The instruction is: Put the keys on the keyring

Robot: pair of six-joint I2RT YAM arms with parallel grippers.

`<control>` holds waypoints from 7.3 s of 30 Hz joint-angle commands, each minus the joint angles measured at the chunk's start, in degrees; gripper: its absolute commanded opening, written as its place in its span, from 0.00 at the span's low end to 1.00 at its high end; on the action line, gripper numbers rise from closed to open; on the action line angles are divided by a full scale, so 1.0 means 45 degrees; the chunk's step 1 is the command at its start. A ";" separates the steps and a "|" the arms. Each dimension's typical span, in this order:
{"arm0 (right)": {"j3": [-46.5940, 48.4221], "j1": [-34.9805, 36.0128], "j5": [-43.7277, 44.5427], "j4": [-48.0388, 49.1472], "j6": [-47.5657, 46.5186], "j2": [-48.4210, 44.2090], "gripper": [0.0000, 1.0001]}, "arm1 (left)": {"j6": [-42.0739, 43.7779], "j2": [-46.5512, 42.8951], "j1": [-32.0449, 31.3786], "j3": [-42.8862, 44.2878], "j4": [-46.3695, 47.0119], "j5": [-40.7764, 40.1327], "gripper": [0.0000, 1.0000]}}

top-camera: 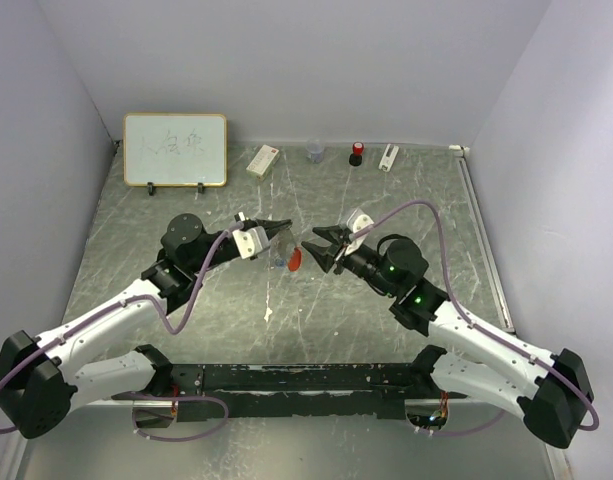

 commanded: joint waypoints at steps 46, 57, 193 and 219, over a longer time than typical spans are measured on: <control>-0.1164 -0.2547 -0.5207 1.0556 0.7313 0.4093 0.25 | -0.0573 -0.0706 -0.0083 0.0322 0.0806 0.1859 0.07; -0.0983 -0.2570 -0.5436 1.1378 0.7795 0.4739 0.24 | -0.0739 -0.0615 -0.0076 0.0278 0.1089 0.2051 0.07; 0.3914 -0.0513 -0.5967 -0.5009 -0.1484 0.2279 0.00 | -0.0575 0.2869 -0.0006 0.2189 0.0122 -0.0386 0.07; 0.4444 -0.0666 -0.5489 -0.3965 0.1158 0.3291 0.00 | -0.2164 0.0898 0.0017 0.2243 -0.0696 -0.6431 0.15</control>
